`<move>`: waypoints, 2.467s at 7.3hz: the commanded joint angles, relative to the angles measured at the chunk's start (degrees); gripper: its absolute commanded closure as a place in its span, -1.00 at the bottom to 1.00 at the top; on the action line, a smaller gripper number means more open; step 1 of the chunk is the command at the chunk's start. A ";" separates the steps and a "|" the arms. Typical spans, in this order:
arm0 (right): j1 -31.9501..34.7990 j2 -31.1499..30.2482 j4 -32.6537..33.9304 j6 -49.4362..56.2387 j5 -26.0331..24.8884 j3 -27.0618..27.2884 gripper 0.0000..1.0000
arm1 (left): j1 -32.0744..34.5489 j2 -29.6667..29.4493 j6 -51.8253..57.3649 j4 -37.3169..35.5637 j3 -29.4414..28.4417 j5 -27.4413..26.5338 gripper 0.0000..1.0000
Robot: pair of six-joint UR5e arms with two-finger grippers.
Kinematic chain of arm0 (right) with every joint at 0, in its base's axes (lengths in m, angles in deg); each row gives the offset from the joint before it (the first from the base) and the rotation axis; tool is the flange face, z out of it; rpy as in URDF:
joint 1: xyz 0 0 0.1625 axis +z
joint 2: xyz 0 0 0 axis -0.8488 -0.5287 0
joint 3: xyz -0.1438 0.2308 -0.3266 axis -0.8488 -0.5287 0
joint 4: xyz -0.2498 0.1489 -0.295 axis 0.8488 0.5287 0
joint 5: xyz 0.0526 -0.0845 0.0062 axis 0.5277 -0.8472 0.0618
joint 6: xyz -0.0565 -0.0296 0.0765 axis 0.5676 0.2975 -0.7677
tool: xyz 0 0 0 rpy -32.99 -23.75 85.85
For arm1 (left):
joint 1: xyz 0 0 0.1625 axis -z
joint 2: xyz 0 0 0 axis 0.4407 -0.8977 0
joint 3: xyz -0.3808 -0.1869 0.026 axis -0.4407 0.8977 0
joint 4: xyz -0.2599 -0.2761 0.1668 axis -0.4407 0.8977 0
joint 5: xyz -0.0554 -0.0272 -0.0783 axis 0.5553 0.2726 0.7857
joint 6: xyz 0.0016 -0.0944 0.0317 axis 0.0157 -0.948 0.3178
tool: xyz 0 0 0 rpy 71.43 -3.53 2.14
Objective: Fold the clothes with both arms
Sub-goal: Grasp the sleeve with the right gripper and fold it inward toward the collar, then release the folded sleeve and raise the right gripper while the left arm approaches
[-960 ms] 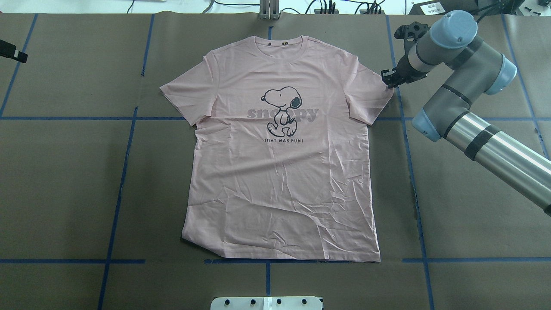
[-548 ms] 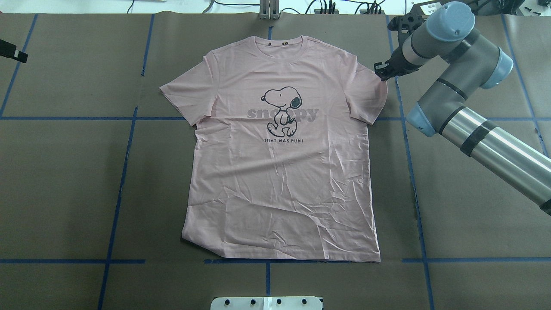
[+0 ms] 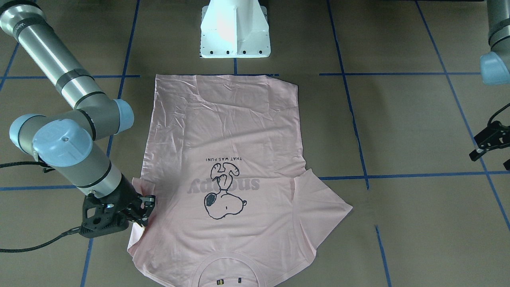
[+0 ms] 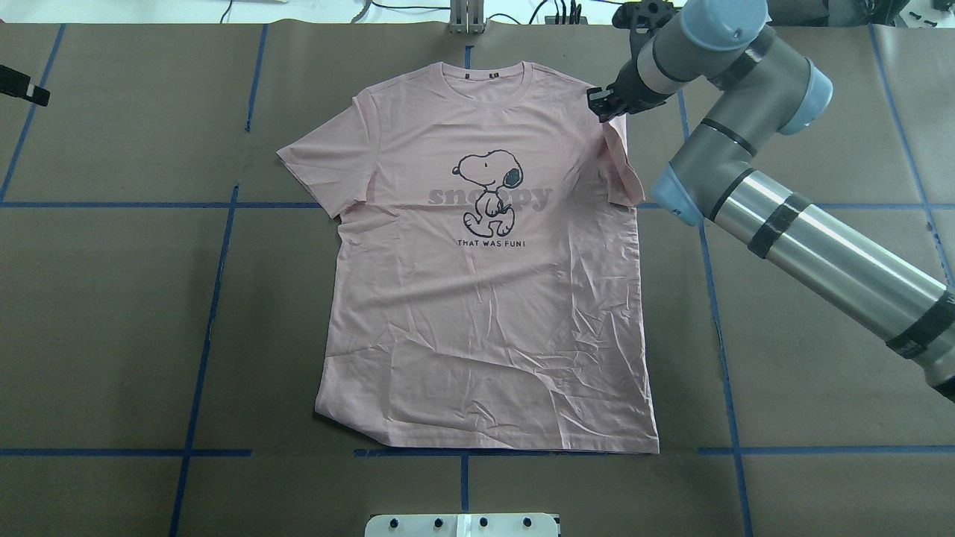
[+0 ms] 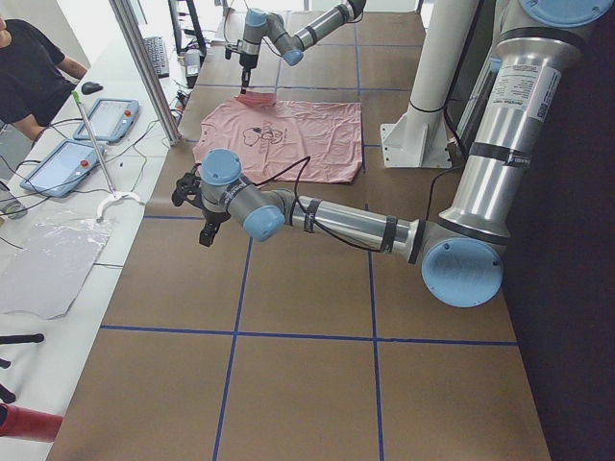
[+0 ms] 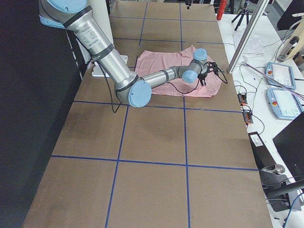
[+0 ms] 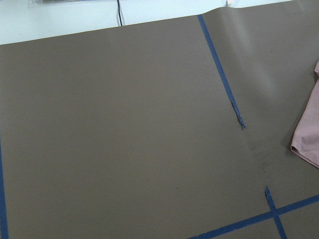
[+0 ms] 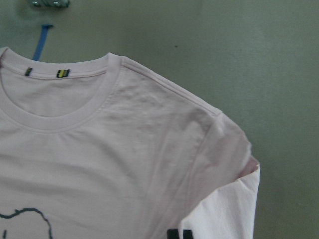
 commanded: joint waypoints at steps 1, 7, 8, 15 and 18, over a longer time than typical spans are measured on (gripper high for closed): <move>-1.93 5.18 0.04 -1.98 -1.49 -3.21 1.00 | 0.00 -0.12 0.00 0.00 -0.13 0.00 -0.82; -5.37 7.58 0.03 -2.94 -7.92 -6.22 -1.00 | -0.09 -1.87 -4.48 0.53 -0.30 -0.09 -0.84; -5.11 7.49 0.30 -3.12 -6.44 -5.96 -1.00 | -0.61 -3.62 -9.71 0.53 -0.04 -0.44 -1.00; 2.37 -8.15 31.33 -4.71 8.87 26.65 -1.00 | -26.87 -13.29 -39.21 10.10 -6.79 -30.20 -0.98; 2.45 -8.33 30.80 -4.71 8.70 26.92 -1.00 | -32.34 -17.96 -39.12 12.21 -14.61 -40.50 -0.98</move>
